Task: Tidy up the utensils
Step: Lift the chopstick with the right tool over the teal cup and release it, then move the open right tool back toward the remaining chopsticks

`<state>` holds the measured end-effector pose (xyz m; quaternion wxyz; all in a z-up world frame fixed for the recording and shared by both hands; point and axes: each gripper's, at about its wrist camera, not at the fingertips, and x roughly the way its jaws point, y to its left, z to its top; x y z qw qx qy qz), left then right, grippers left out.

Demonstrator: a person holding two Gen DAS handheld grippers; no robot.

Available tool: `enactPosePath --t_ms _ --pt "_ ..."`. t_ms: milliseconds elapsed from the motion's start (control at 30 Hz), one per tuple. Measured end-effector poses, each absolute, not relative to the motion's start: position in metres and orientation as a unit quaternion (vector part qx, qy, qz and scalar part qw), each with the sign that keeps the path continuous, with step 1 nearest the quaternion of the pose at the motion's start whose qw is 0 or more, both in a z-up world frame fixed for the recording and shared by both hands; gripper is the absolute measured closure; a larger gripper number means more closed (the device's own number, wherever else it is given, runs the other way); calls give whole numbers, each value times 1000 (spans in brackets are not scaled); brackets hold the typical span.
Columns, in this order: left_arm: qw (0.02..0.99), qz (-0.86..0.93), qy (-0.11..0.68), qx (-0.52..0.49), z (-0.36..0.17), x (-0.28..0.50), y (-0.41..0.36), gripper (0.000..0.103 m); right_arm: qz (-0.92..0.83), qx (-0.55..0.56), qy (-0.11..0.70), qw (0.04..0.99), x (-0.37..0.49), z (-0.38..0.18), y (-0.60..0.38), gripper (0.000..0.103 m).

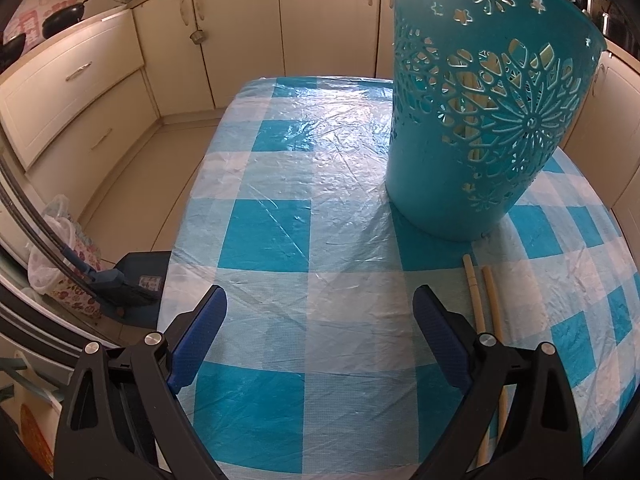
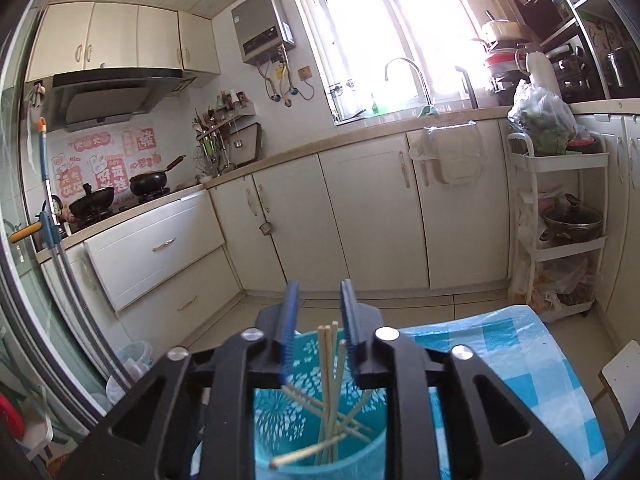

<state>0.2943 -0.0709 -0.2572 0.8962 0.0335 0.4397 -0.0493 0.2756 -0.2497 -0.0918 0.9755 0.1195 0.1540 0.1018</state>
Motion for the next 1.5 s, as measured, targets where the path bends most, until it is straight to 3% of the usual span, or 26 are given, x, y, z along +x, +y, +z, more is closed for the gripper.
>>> enactPosePath --t_ms 200,300,400,433,500,600,800,1233,1367,1500 --pt "897 -46 438 32 -257 295 -70 13 67 112 170 977 218 -107 -258 30" --pt "898 -45 437 30 -257 294 -70 13 46 91 230 968 203 -134 -255 23" --pt "899 -44 436 27 -256 293 -69 12 38 66 307 949 201 -169 -246 23" --pt "899 -44 435 26 -256 293 -69 12 43 64 326 942 201 -180 -244 24" --pt "900 -44 434 23 -255 293 -67 12 56 56 362 929 201 -199 -237 48" --pt "901 -43 431 15 -254 292 -64 11 72 38 391 917 206 -216 -225 64" --pt "903 -44 428 0 -253 291 -58 11 73 28 415 907 219 -236 -206 70" --pt "902 -47 428 -3 -254 291 -58 10 64 11 447 892 242 -259 -195 72" --pt "902 -47 429 -2 -254 292 -58 10 75 -17 453 888 240 -259 -196 92" --pt "902 -47 429 -2 -254 292 -58 10 81 -49 455 885 233 -258 -210 95"
